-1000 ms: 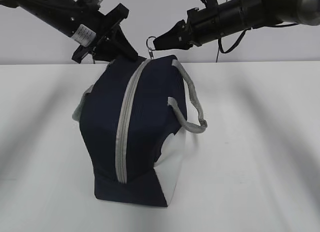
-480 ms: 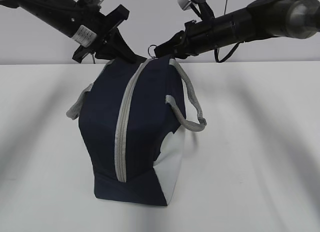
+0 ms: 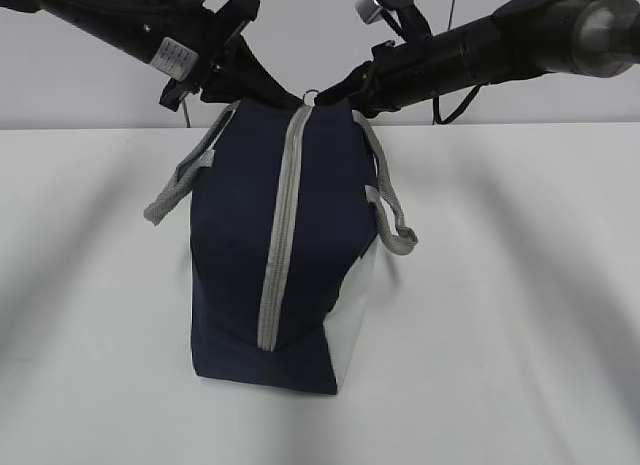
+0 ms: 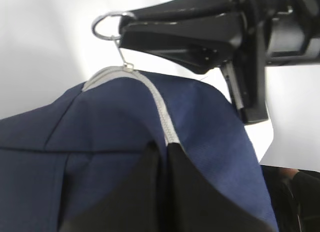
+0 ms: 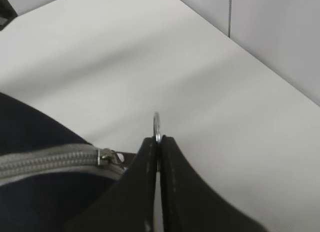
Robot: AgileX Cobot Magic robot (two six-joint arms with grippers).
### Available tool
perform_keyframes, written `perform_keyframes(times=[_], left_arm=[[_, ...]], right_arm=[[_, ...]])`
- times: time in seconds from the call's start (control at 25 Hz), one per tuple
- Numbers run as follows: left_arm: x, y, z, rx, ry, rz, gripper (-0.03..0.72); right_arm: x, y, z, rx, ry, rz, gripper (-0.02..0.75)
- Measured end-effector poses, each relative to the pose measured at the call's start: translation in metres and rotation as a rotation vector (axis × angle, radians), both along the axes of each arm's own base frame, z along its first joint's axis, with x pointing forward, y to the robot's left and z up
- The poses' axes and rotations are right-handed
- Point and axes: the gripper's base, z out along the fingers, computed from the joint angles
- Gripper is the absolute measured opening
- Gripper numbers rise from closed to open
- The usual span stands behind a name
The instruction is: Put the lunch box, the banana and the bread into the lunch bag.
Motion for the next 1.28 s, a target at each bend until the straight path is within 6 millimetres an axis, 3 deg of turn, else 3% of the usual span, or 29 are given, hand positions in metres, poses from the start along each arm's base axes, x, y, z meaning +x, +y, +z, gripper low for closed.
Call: perform_keyframes(times=[0.24, 0.52, 0.84, 0.96, 1.04, 1.12, 1.28], left_arm=[[-0.002, 0.0, 0.006, -0.009, -0.026, -0.016, 0.007], [-0.005, 0.0, 0.011, -0.005, -0.06, -0.041, 0.007], [-0.008, 0.001, 0.016, 0.011, -0.076, -0.056, 0.021], [-0.01, 0.003, 0.019, 0.037, -0.092, -0.061, 0.164], [-0.01, 0.004, 0.02, 0.043, -0.098, -0.06, 0.335], [-0.01, 0.008, 0.022, 0.046, -0.102, -0.053, 0.461], [-0.006, 0.025, 0.025, 0.067, -0.097, -0.007, 0.543]], right_arm=[[0.0, -0.002, -0.003, -0.04, 0.013, -0.003, -0.016], [-0.001, -0.003, -0.029, -0.082, 0.135, 0.008, -0.016], [0.002, -0.001, -0.021, -0.042, 0.131, -0.004, 0.01], [0.008, -0.004, -0.014, -0.04, 0.132, -0.041, 0.139], [0.012, -0.005, -0.005, -0.031, 0.13, -0.066, 0.239], [0.014, -0.006, 0.007, -0.011, 0.141, -0.077, 0.308], [0.009, -0.01, 0.028, 0.046, 0.293, -0.073, 0.341]])
